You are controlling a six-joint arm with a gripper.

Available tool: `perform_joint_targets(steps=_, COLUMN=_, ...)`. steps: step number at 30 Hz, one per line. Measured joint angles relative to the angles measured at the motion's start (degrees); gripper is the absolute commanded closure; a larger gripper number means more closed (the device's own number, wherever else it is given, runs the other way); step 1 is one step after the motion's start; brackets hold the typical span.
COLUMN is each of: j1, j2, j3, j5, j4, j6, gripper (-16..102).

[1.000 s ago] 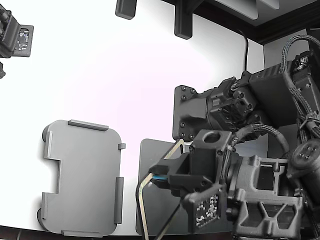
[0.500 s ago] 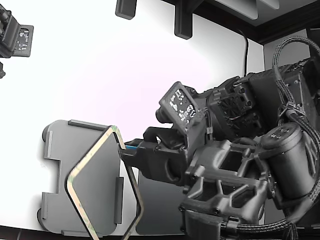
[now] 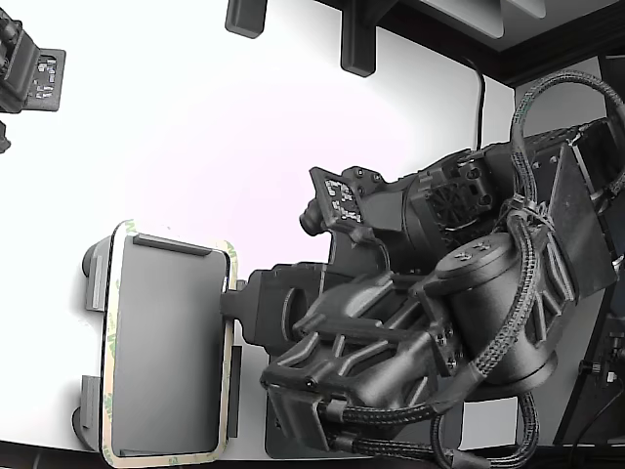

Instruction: Grab top frame and put it into gray box.

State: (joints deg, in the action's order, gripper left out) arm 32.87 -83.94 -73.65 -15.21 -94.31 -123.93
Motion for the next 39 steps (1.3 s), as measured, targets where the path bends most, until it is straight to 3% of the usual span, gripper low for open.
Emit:
perform_joint_targets(steps=9, j1=-0.8, j2=2.5, j3=-1.1, j5=7.4, j4=0.0, j6=3.2, gripper=99)
perform_joint_targets(steps=39, j1=-3.8, j2=5.5, j3=-1.4, j5=9.2, j4=0.0, j6=1.1, gripper=99)
